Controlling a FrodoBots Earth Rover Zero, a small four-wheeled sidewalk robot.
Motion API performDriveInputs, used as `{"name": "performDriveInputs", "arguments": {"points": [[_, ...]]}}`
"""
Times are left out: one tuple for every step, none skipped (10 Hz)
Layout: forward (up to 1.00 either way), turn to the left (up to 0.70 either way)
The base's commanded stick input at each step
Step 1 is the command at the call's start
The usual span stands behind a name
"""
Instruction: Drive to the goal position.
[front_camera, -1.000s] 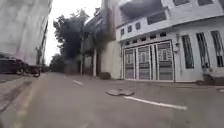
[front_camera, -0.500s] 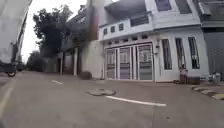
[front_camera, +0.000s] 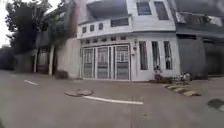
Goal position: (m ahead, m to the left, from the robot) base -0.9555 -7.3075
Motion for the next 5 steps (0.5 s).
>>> {"name": "performDriveInputs", "arguments": {"points": [[0.00,-0.50],[0.00,-0.50],[0.00,-0.50],[0.00,-0.50],[0.00,-0.50]]}}
